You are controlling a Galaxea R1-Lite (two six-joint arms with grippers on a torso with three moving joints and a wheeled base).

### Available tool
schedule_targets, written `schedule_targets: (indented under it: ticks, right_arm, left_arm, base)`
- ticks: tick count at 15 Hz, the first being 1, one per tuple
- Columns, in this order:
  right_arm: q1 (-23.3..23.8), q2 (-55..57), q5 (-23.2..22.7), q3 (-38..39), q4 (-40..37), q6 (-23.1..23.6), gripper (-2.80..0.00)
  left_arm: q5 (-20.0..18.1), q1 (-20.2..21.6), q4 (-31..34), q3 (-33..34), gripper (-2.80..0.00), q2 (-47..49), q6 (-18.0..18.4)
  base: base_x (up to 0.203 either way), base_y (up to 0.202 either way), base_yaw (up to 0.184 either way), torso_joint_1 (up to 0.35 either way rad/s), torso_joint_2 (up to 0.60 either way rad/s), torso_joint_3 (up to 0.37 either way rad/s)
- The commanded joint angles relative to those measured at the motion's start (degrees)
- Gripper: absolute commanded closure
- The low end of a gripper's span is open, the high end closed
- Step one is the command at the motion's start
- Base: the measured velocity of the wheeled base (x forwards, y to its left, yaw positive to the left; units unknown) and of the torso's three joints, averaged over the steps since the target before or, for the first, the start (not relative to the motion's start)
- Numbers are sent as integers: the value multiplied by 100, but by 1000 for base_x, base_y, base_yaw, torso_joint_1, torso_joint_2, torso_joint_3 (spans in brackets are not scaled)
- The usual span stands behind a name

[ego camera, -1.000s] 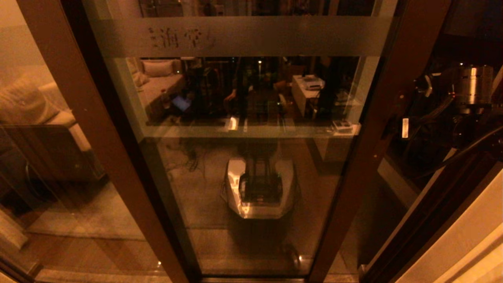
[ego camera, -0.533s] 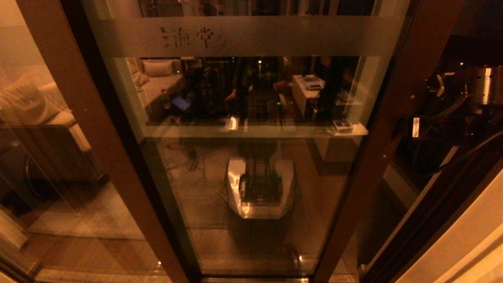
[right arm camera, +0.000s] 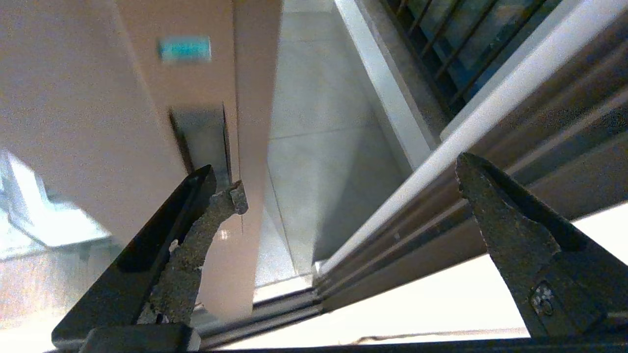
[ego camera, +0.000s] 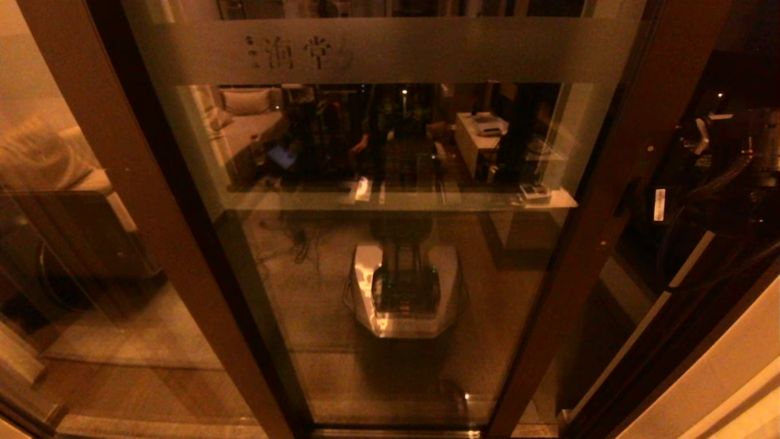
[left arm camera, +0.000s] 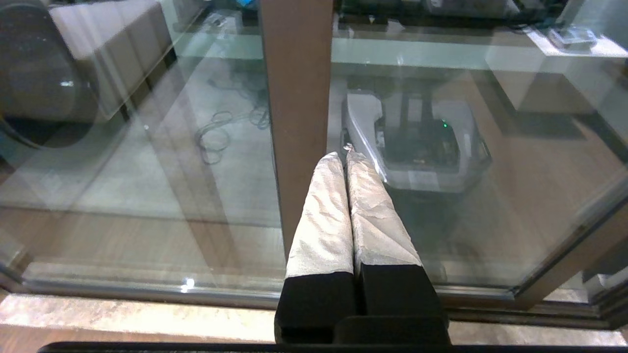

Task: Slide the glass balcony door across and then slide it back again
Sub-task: Close the slid door

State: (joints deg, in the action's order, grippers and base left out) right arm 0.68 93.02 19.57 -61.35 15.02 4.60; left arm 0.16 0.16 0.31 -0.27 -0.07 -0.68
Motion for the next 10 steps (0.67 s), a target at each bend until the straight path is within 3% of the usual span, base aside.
schedule_targets:
  ticks: [1, 10]
  right_arm:
    - [-7, -214, 12, 106, -43, 15, -280]
    - [-24, 89, -65, 4, -32, 6, -280]
  left_arm:
    - [2, 2, 4, 0, 0, 7, -2]
    - [2, 2, 4, 0, 0, 7, -2]
  base:
    - [0, 0, 0, 0, 0, 0]
    - [0, 0, 0, 0, 0, 0]
